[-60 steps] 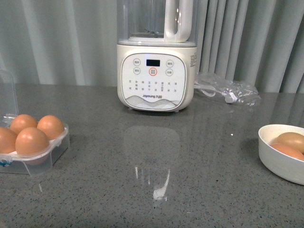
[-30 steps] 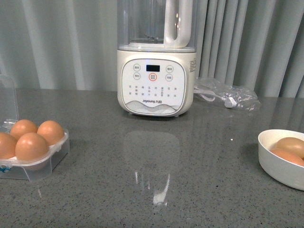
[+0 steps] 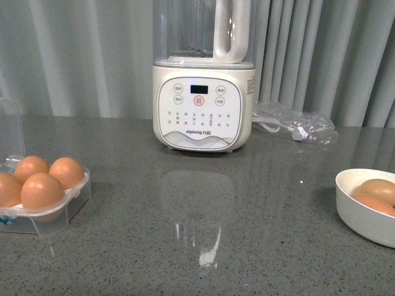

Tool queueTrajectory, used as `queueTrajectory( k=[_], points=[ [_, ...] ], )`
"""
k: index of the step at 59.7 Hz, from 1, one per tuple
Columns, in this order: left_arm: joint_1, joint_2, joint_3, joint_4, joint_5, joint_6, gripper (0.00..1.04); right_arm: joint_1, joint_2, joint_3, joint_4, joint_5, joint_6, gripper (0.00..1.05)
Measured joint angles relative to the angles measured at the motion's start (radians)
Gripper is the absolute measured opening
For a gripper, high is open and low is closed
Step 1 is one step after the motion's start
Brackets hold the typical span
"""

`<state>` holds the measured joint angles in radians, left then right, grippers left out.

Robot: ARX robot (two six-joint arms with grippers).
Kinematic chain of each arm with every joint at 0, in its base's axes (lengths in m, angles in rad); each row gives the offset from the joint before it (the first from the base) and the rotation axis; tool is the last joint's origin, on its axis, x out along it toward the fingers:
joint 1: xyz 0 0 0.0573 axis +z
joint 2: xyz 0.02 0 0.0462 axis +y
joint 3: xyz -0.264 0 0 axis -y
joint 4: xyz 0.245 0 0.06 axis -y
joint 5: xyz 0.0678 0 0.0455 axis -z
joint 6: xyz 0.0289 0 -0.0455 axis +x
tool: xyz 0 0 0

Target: Put egg into box

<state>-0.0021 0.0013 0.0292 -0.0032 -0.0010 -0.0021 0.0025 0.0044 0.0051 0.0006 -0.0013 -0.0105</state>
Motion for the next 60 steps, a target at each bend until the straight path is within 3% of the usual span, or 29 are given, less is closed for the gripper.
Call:
queueTrajectory(
  k=[25,37,39,44,54,60],
  points=[
    [0.0,0.0,0.0,0.0,0.0,0.0,0.98,0.0,0.0,0.0,0.0,0.0,0.0,0.99],
    [-0.003,0.005,0.002,-0.006,-0.006,-0.001,0.98,0.0,0.0,0.0,0.0,0.0,0.003,0.98],
    [-0.047,0.069,0.045,-0.14,-0.148,-0.025,0.98,0.0,0.0,0.0,0.0,0.0,0.003,0.98],
    [-0.089,0.216,0.113,-0.32,-0.315,-0.049,0.98,0.0,0.0,0.0,0.0,0.0,0.003,0.98],
    [-0.092,0.253,0.135,-0.306,-0.319,-0.056,0.98,0.0,0.0,0.0,0.0,0.0,0.003,0.98],
    [-0.058,0.282,0.167,-0.248,-0.27,-0.052,0.98,0.0,0.0,0.0,0.0,0.0,0.003,0.98]
  ],
)
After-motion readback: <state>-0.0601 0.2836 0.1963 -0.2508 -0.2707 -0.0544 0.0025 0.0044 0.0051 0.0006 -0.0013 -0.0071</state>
